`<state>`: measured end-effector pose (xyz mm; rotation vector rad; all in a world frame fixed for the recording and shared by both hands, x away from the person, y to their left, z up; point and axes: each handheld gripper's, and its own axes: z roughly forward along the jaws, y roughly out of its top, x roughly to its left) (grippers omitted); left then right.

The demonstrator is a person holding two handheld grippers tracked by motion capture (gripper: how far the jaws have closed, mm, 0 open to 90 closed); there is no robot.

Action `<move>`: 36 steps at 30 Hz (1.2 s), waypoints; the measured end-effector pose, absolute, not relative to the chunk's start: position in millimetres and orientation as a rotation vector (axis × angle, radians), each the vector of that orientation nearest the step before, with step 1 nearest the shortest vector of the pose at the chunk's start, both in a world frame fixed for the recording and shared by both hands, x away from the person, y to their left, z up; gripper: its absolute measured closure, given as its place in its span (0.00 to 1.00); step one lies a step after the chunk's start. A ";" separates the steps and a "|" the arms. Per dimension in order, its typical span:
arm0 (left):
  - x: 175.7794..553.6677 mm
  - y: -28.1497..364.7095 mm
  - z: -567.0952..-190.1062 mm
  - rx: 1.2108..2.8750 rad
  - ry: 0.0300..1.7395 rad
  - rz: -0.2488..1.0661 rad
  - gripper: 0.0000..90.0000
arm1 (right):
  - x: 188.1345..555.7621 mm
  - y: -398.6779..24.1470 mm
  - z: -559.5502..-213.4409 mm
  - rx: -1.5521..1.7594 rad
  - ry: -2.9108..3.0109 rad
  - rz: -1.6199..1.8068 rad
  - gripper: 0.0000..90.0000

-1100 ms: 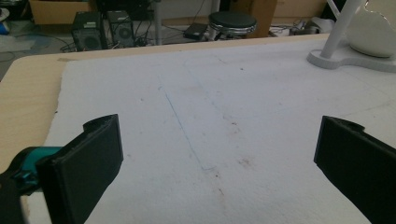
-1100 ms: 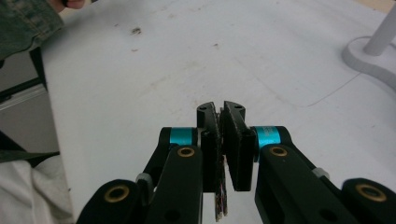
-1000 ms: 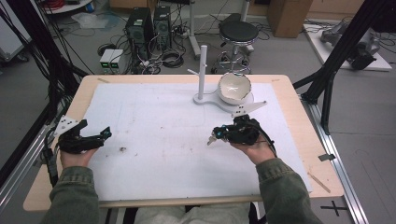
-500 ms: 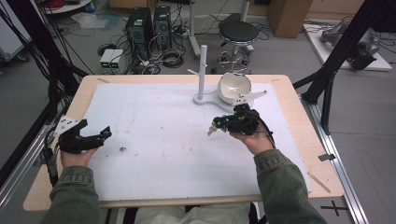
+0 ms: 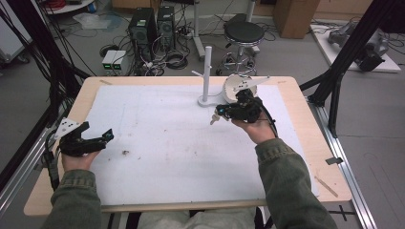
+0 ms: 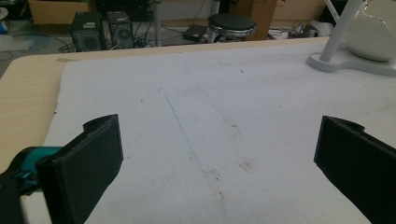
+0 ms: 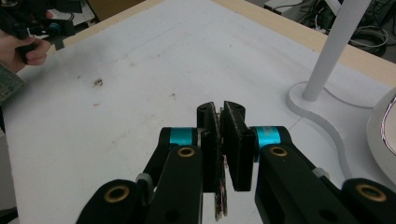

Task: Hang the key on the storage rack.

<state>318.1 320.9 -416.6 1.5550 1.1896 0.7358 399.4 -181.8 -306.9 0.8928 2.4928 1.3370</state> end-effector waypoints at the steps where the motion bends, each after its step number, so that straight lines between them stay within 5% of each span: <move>1: 318.2 320.8 -416.6 1.555 1.190 0.736 0.02 | 400.5 -180.4 -305.5 0.896 2.495 1.340 0.95; 36: 319.6 320.4 -417.4 1.567 1.187 0.729 0.02 | 441.2 -166.0 -267.3 0.995 2.404 1.290 0.95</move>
